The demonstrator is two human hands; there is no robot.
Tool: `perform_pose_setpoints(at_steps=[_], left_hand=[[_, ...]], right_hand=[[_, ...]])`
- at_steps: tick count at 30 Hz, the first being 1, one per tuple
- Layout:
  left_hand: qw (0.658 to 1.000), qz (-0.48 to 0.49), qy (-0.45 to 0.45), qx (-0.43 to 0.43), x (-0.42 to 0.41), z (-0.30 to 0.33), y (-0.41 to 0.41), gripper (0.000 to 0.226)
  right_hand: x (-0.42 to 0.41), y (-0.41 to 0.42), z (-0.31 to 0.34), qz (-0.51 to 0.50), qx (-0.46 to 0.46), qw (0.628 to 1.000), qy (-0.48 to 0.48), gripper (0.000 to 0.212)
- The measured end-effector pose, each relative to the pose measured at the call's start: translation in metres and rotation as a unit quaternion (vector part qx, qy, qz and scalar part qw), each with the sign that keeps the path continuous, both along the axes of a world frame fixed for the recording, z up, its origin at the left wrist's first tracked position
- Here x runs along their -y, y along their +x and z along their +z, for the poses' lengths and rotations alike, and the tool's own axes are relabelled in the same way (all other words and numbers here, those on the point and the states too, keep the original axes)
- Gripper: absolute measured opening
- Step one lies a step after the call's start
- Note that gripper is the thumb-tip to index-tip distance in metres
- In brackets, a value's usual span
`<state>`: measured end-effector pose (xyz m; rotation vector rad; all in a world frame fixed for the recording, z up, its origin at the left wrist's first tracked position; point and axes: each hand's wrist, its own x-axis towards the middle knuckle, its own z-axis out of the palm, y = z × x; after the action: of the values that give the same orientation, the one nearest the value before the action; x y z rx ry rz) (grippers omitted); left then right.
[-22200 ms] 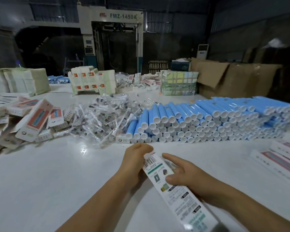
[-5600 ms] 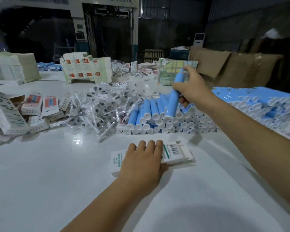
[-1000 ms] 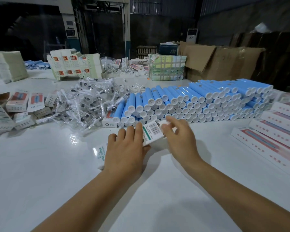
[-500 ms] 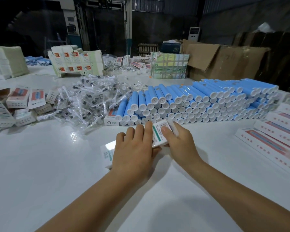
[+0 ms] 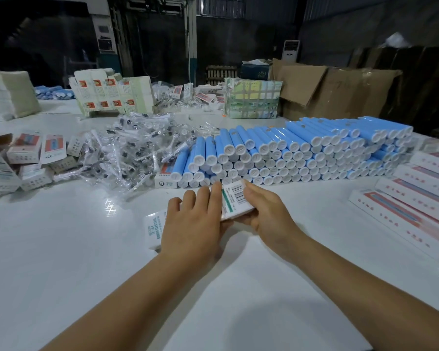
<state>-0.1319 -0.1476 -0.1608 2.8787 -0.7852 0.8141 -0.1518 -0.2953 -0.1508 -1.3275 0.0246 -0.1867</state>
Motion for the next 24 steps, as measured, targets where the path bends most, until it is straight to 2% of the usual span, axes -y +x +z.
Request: perform_pose_setpoints(at_steps=[5,10,15,17,21,24], left_hand=[[0.994,-0.05,-0.054,0.082,-0.002,-0.003,0.004,0.068],[0.996,-0.042,-0.039,0.072,-0.003,-0.004,0.003,0.071],[0.997,-0.051,-0.023,0.061,-0.004,-0.006,0.002,0.095],[0.996,-0.053,-0.031,0.063,-0.002,-0.005,0.002,0.094],[0.995,-0.057,-0.034,0.076,-0.002,-0.004,0.0,0.085],[0.994,-0.056,-0.038,0.086,-0.001,-0.001,-0.001,0.068]], right_hand=[[0.002,-0.002,0.0,0.013,0.032,0.999,0.01,0.03],[0.002,-0.003,0.001,0.004,0.03,0.999,0.013,0.034],[0.001,-0.005,-0.003,-0.056,0.05,0.993,-0.092,0.041],[0.0,-0.008,-0.005,-0.088,0.079,0.98,-0.158,0.036],[-0.004,-0.013,-0.006,-0.125,0.082,0.959,-0.241,0.055],[-0.006,-0.012,-0.006,-0.14,0.092,0.933,-0.319,0.046]])
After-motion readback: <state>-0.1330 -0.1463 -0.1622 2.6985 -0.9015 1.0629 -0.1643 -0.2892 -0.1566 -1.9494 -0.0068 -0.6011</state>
